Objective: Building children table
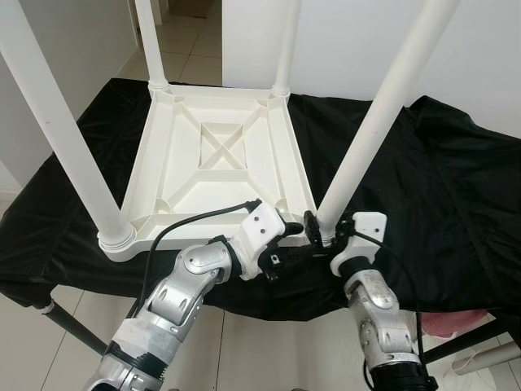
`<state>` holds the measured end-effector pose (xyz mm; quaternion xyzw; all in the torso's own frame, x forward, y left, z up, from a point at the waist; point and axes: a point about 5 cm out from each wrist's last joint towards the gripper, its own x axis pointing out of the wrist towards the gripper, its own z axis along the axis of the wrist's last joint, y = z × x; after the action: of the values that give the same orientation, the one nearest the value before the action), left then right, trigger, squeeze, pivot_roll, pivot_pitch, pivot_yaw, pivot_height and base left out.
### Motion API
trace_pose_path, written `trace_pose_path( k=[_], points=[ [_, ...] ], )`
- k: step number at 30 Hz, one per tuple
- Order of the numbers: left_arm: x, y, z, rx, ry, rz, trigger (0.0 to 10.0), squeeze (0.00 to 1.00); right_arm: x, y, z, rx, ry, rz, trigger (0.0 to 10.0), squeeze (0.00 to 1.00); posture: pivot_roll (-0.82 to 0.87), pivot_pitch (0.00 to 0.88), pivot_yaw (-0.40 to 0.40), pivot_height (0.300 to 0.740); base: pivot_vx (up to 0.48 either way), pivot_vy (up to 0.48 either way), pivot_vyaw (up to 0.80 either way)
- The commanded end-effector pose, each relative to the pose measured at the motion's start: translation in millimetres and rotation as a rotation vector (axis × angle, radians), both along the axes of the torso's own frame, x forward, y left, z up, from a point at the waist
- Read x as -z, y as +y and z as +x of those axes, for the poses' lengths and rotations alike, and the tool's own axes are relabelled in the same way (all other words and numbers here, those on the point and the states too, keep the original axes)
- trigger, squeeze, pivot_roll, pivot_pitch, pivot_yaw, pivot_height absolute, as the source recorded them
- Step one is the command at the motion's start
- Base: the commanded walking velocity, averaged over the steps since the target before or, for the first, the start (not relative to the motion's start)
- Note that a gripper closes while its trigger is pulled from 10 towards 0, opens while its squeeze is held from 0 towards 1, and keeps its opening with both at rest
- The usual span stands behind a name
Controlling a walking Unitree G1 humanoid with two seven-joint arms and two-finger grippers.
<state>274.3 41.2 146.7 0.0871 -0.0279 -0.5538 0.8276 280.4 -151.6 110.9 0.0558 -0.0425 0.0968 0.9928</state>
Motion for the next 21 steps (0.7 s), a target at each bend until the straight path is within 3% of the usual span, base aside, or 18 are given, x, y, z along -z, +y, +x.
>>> trace_pose_path(
  k=[1, 4, 11, 21],
  points=[
    [0, 0.7, -0.9, 0.0, -0.003, 0.003, 10.0, 0.0, 1, -3.4, -2.1, 0.007, 0.002, 0.009, 10.0, 0.04, -0.03, 0.0, -0.055, 0.74, 0.0, 0.0, 0.0],
    [1, 5.0, 0.8, -0.008, -0.002, 0.014, 10.0, 0.0, 4, -12.2, -4.8, -0.048, -0.002, -0.06, 10.0, 0.0, -0.03, 0.0, -0.051, 0.74, 0.0, 0.0, 0.0],
    [1, 9.8, 2.3, -0.017, -0.001, 0.025, 10.0, 0.0, 2, -24.9, 3.1, 0.009, -0.035, -0.11, 10.0, 0.0, -0.02, 0.0, -0.05, 0.74, 0.0, 0.0, 0.0],
    [-3, 21.0, 13.8, -0.07, -0.017, 0.038, 10.0, 0.0, -9, -20.0, 19.2, -0.053, -0.078, -0.206, 10.0, 0.0, -0.03, 0.0, -0.061, 0.74, 0.0, 0.0, 0.0]
  ],
)
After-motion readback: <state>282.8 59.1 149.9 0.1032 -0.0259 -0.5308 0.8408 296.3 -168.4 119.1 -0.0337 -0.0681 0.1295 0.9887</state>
